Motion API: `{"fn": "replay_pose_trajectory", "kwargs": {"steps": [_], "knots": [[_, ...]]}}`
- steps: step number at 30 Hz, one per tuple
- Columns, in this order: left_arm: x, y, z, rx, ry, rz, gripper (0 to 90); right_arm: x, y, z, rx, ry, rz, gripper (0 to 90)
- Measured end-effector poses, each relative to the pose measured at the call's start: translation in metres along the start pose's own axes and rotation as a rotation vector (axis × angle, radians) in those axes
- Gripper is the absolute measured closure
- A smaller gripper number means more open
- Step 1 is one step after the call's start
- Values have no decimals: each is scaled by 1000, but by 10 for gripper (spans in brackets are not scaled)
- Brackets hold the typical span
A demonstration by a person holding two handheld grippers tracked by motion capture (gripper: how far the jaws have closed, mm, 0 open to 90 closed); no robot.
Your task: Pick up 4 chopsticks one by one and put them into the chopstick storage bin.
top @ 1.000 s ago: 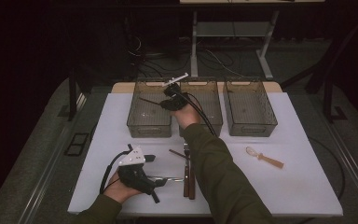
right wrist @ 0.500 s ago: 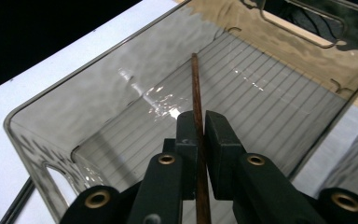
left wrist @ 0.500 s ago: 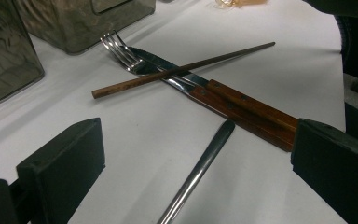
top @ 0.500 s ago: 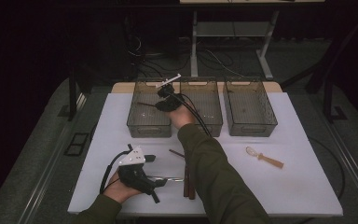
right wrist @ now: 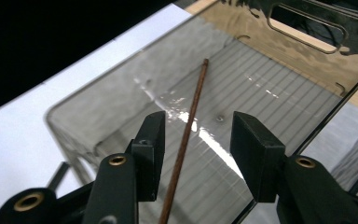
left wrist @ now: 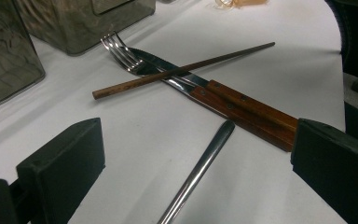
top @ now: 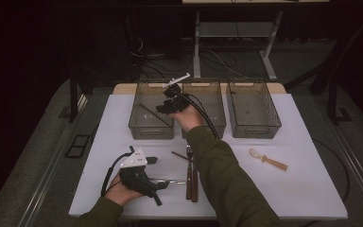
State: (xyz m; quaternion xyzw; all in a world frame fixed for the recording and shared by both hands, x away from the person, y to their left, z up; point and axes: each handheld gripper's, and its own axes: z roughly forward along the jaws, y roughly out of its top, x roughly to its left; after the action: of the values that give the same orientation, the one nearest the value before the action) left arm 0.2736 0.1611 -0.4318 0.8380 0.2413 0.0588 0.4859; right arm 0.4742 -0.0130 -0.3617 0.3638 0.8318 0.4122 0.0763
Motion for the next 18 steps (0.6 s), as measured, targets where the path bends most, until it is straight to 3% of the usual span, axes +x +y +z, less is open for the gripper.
{"fn": "replay_pose_trajectory", "kwargs": {"steps": [4, 13, 18], "knots": [[0, 0, 0, 2, -1, -4, 16, 4, -5, -13, -3, 55, -24, 626], [0, 0, 1, 4, 4, -1, 16, 12, -29, -45, 36, 117, -81, 890], [-1, -1, 2, 0, 7, -6, 16, 14, -42, -53, 70, 110, -104, 897]]}}
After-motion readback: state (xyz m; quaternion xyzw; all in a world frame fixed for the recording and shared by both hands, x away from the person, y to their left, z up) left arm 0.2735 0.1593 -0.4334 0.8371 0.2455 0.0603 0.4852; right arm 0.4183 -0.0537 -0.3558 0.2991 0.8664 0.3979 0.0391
